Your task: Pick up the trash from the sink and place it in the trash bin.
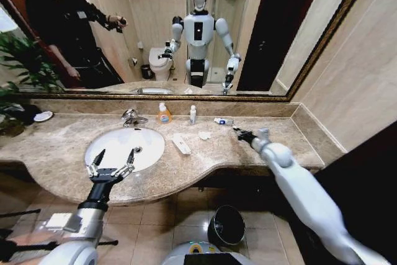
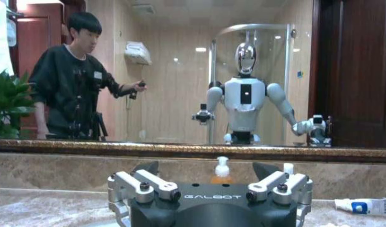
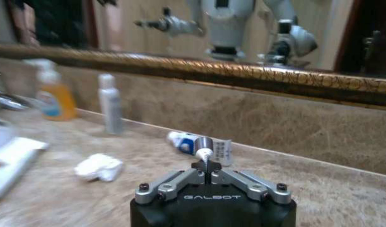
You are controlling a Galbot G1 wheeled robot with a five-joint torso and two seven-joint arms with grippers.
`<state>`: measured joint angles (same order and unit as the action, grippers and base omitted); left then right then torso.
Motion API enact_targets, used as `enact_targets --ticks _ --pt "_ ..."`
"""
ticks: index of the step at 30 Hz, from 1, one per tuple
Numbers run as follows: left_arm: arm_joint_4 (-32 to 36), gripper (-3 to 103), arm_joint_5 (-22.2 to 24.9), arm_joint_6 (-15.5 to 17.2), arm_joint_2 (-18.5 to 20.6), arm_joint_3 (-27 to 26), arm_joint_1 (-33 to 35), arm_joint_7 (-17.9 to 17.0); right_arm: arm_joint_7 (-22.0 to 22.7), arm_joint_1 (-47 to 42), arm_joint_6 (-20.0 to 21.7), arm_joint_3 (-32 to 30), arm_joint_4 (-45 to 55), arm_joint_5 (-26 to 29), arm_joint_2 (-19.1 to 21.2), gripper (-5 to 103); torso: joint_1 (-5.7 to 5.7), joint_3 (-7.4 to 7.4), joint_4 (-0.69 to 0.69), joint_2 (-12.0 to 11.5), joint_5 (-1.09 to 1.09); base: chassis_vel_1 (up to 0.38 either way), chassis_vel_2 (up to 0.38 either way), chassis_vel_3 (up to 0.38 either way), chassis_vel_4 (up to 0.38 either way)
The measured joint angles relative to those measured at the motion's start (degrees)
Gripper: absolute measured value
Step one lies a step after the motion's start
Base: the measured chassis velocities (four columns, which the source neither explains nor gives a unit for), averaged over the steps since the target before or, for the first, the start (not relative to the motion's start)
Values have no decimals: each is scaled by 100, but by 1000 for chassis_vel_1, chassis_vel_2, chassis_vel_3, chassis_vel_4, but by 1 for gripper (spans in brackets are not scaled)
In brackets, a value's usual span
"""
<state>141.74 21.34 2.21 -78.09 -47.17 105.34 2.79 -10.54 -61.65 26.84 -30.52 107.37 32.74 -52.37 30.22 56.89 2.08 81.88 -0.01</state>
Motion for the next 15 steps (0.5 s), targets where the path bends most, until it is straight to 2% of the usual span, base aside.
enact_targets --ticks 2,4,5,7,8,9,10,12,14,15 --pt "0 100 0 0 0 0 0 2 -102 -121 -38 -107 62 38 11 1 0 0 1 0 0 0 0 0 0" --pt "0 100 0 0 0 0 0 1 -1496 -968 -480 -915 194 340 -41 1 0 0 3 0 1 0 0 0 0" --pt "0 100 0 0 0 0 0 1 -1496 -968 -480 -915 194 340 -41 1 0 0 3 0 1 0 0 0 0" --pt "0 100 0 0 0 0 0 -1 -2778 -1514 -895 -1467 36 388 -220 1 0 0 2 0 1 0 0 0 0" --pt "0 100 0 0 0 0 0 0 -3873 -1883 -1287 -1780 -249 356 -399 1 0 0 0 0 4 0 0 0 0" --pt "0 100 0 0 0 0 0 0 -3873 -1883 -1287 -1780 -249 356 -399 1 0 0 0 0 4 0 0 0 0" --pt "0 100 0 0 0 0 1 0 -4551 -2035 -1487 -1919 -462 198 -539 1 0 0 2 0 3 0 0 0 0" --pt "0 100 0 0 0 0 0 0 -5012 -2220 -1667 -2040 -665 -127 -721 1 0 0 2 0 1 0 0 0 0" --pt "0 100 0 0 0 0 0 0 -5054 -2276 -1757 -2051 -742 -236 -785 1 0 0 3 0 -2 0 0 0 0" --pt "0 100 0 0 0 0 0 0 -5060 -2345 -1941 -2039 -910 -444 -905 1 0 0 2 0 -1 0 0 0 0"
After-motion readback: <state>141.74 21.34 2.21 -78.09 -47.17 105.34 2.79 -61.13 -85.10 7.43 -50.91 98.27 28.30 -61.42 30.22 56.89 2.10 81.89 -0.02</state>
